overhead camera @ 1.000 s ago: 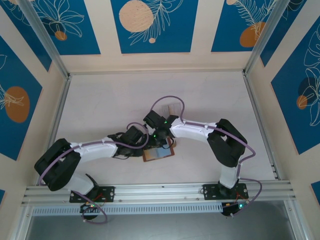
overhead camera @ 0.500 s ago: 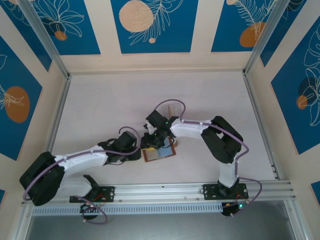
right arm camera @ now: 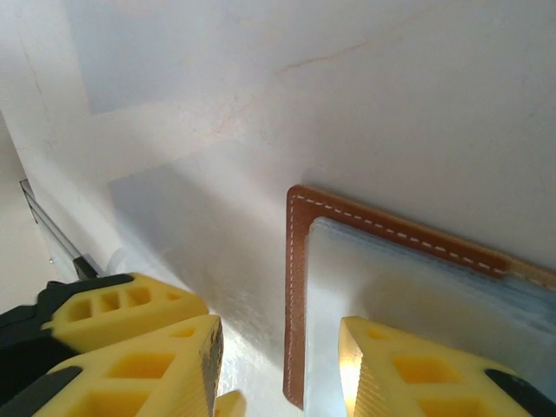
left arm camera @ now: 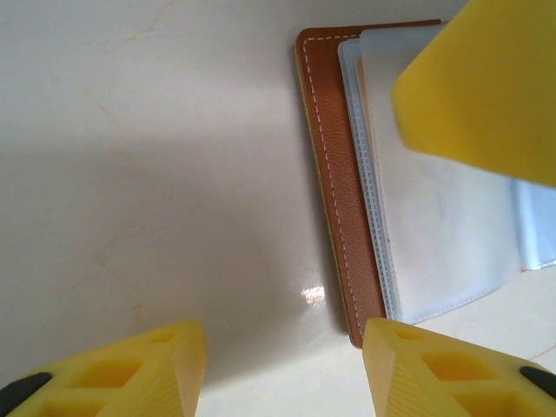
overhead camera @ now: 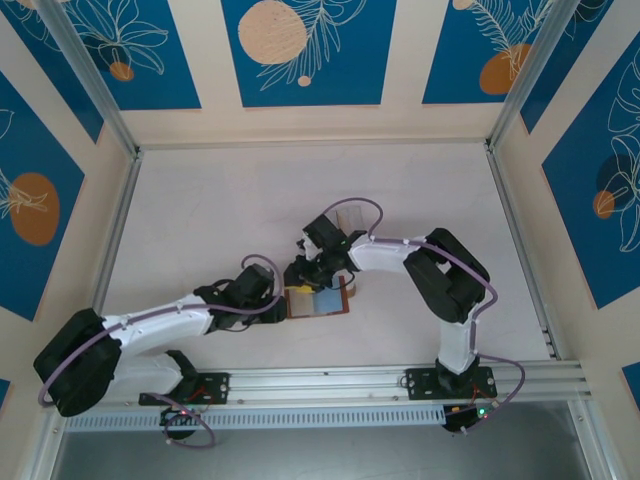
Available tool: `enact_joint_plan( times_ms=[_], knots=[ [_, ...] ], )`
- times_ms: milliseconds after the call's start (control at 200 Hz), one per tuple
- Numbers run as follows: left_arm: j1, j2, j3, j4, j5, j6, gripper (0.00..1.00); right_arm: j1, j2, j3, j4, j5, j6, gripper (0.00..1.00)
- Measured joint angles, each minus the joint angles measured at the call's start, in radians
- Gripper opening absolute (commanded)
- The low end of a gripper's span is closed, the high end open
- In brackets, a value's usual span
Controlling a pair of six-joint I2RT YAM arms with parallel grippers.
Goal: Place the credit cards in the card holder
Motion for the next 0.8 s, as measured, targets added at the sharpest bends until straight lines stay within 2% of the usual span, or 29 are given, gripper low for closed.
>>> enact_joint_plan(
  times_ms=[385, 550, 800],
  knots=[
    [-0.008, 0.101, 0.084, 0.027, -0.005, 0.018, 0.53, -0.053, -0.117, 0.0, -0.09, 0.006, -0.066, 0.39],
    [-0.008, 0.171, 0.126, 0.031, -0.024, 0.021, 0.51, -0.095, -0.196, 0.033, -0.212, 0.132, -0.131, 0.34],
    [-0.008, 0.249, 0.153, 0.042, -0.051, 0.044, 0.43, -0.174, -0.206, 0.22, -0.417, 0.414, -0.255, 0.25]
  ],
)
